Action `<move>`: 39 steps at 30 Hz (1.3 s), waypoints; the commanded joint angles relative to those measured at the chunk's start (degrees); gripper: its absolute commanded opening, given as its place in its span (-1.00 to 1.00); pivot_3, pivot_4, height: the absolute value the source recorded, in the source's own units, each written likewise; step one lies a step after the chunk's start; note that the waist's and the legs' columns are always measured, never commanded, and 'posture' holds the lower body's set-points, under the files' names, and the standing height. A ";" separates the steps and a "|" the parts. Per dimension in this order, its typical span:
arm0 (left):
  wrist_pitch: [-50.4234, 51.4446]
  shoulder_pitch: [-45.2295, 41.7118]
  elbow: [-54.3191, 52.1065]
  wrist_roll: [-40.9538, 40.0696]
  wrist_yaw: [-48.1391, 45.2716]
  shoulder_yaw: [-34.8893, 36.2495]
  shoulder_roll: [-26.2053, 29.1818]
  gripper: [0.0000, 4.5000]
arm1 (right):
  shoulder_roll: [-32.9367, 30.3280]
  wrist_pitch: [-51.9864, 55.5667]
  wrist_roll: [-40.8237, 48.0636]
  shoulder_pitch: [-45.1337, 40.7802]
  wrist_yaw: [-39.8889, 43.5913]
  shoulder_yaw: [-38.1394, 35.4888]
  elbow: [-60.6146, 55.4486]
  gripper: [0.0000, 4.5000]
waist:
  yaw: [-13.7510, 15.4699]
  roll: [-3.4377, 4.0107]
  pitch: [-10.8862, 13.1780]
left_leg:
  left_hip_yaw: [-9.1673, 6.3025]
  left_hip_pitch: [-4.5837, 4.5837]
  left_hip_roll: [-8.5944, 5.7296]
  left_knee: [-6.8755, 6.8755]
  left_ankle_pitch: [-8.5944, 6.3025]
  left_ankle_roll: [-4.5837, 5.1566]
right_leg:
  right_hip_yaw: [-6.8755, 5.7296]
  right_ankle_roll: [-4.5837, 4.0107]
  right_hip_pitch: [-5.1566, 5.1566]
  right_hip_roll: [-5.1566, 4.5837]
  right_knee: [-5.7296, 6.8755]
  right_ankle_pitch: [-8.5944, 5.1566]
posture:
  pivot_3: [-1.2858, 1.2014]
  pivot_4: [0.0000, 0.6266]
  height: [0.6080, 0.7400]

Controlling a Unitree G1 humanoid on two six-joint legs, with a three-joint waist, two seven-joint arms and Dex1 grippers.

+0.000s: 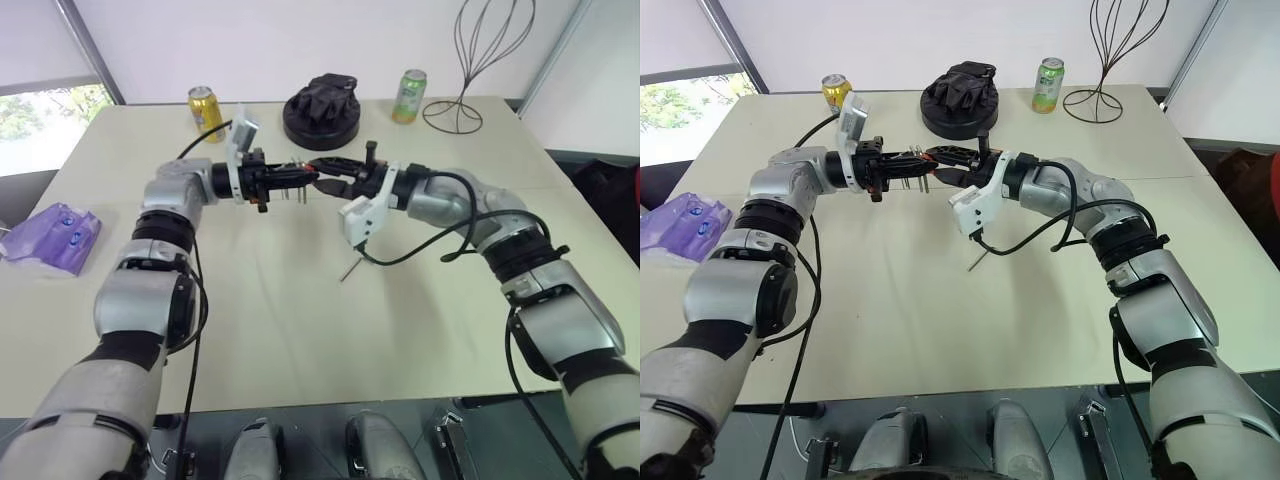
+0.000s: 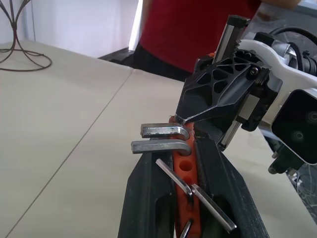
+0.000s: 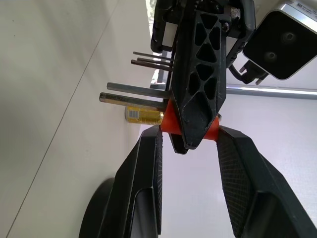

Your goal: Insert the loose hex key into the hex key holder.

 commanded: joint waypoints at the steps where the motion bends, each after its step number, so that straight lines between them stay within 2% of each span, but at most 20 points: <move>1: 0.32 -0.92 -0.27 -0.76 2.30 2.67 1.30 -0.99 | 0.07 -1.05 1.53 -0.20 -0.18 -1.35 -3.64 -0.55 | 0.00 0.00 0.00 | 0.00 0.00 0.00 0.00 0.00 0.00 | 0.00 0.00 0.00 0.00 0.01 0.00 | 0.03 -0.52 1.00; 18: 0.45 -0.42 -1.71 -1.03 3.02 3.06 1.38 -0.99 | -0.96 0.38 1.69 1.50 0.62 -1.65 -4.11 -0.55 | 0.00 0.00 0.00 | 0.00 0.00 0.00 0.01 0.00 0.00 | 0.00 0.00 0.00 0.00 0.02 0.00 | 0.03 -0.52 1.00; 19: 0.54 -0.23 -2.05 -1.04 2.86 3.03 1.59 -1.00 | -1.26 0.65 2.40 1.83 1.86 -1.51 -3.65 -0.09 | -0.01 0.00 0.00 | 0.00 0.00 0.00 0.01 0.00 0.00 | 0.00 0.00 0.00 0.00 0.02 0.00 | 0.03 -0.52 1.00; 24: 1.46 1.69 -5.06 -1.01 2.48 2.71 2.79 -1.00 | -4.72 2.91 -0.27 4.14 0.21 -2.74 -4.19 0.97 | 0.05 0.00 0.00 | -0.01 0.00 0.00 0.01 0.00 0.00 | 0.00 0.00 0.00 -0.01 0.14 0.00 | 0.03 -0.52 1.00; 27: 1.84 3.86 -8.59 -0.86 2.43 2.09 3.54 -1.00 | -8.12 6.67 3.08 7.81 4.84 -4.22 -5.09 0.97 | 0.27 0.00 0.00 | -0.01 0.00 -0.01 0.05 0.00 0.00 | 0.00 0.00 0.03 -0.03 0.14 0.00 | 0.03 -0.52 1.00; 29: 0.78 6.39 -12.59 -0.10 2.53 1.03 3.95 -1.00 | -7.02 25.22 17.09 14.00 17.82 -10.16 -11.39 0.97 | 0.24 -0.03 0.00 | -0.01 0.00 -0.01 0.04 0.00 0.00 | 0.00 0.00 0.06 -0.02 0.10 0.00 | 0.03 -0.52 1.00; 30: -0.54 8.24 -15.27 0.72 2.29 -0.02 4.26 -1.00 | -5.67 44.88 27.39 17.87 26.31 -13.46 -19.82 0.97 | 0.26 -0.03 0.00 | -0.10 0.03 0.03 0.07 0.00 0.00 | -0.02 0.00 0.17 0.02 0.08 0.00 | 0.03 -0.52 1.00; 31: -1.30 9.54 -17.26 1.23 2.25 -0.77 4.43 -1.00 | -4.81 59.30 34.11 20.38 31.87 -15.70 -26.39 0.97 | 0.24 -0.03 0.00 | -0.12 0.06 0.06 0.05 0.00 -0.01 | -0.04 0.01 0.23 0.02 0.10 0.00 | 0.03 -0.52 1.00; 33: -1.51 12.19 -21.66 1.14 2.50 -1.51 4.32 -1.00 | -2.40 88.00 44.65 22.06 35.32 -19.75 -38.78 0.97 | 0.12 0.02 0.03 | -0.17 0.07 0.10 0.17 0.01 -0.01 | -0.06 0.01 0.23 0.02 0.25 0.00 | 0.03 -0.52 1.00; 36: 0.08 14.49 -26.39 -0.22 3.94 -1.38 3.57 -1.00 | -5.37 112.72 53.46 22.69 39.92 -18.62 -50.35 0.97 | 0.37 0.20 0.14 | -0.26 0.03 0.15 0.55 -0.05 0.08 | -0.06 -0.01 0.17 0.08 0.57 0.00 | 0.03 -0.52 1.00; 38: -0.12 16.67 -30.04 -0.38 5.32 -1.61 2.86 -1.00 | -2.74 127.10 58.80 21.06 39.02 -20.90 -53.61 0.97 | 0.58 0.19 0.13 | -0.33 0.03 0.13 0.58 -0.34 0.59 | -0.07 -0.02 0.18 0.13 0.60 -0.01 | 0.03 -0.52 1.00; 39: 0.01 17.37 -31.24 -0.53 6.15 -1.62 2.35 -1.00 | -1.31 130.83 59.69 20.10 37.65 -21.99 -53.44 0.97 | 0.60 0.19 0.13 | -0.33 0.04 0.11 0.65 -0.42 0.74 | -0.07 -0.02 0.19 0.14 0.60 -0.01 | 0.03 -0.52 1.00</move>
